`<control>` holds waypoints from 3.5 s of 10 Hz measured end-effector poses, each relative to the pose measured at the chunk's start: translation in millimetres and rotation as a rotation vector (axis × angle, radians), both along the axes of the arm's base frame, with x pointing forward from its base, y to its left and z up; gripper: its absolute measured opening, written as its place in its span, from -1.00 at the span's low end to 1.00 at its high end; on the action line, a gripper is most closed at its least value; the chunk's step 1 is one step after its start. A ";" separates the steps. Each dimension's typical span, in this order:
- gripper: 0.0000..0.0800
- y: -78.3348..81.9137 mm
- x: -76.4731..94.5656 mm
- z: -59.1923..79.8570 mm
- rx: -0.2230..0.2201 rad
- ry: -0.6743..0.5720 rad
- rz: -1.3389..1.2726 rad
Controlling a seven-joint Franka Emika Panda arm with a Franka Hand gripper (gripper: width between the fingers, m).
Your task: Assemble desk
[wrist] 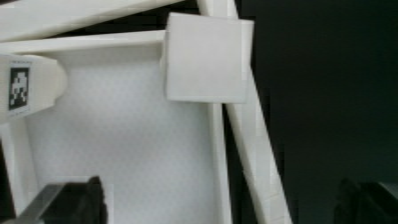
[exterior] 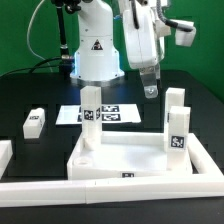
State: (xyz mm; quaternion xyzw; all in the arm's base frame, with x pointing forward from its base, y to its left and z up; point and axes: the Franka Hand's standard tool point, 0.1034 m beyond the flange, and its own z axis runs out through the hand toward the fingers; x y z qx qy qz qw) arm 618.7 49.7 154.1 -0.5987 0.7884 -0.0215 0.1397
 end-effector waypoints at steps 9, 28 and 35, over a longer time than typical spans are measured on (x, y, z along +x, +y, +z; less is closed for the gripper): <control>0.62 -105.5 -39.3 16.4 -0.194 -0.116 0.681; 0.62 -203.0 -104.3 -75.1 -0.426 -0.055 1.696; 0.62 -215.2 -115.8 -78.4 -0.367 -0.024 1.708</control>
Offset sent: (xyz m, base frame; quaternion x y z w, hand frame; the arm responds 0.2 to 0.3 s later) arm -0.0513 -0.0605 0.0163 -0.0020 -0.0289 -0.1013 0.9944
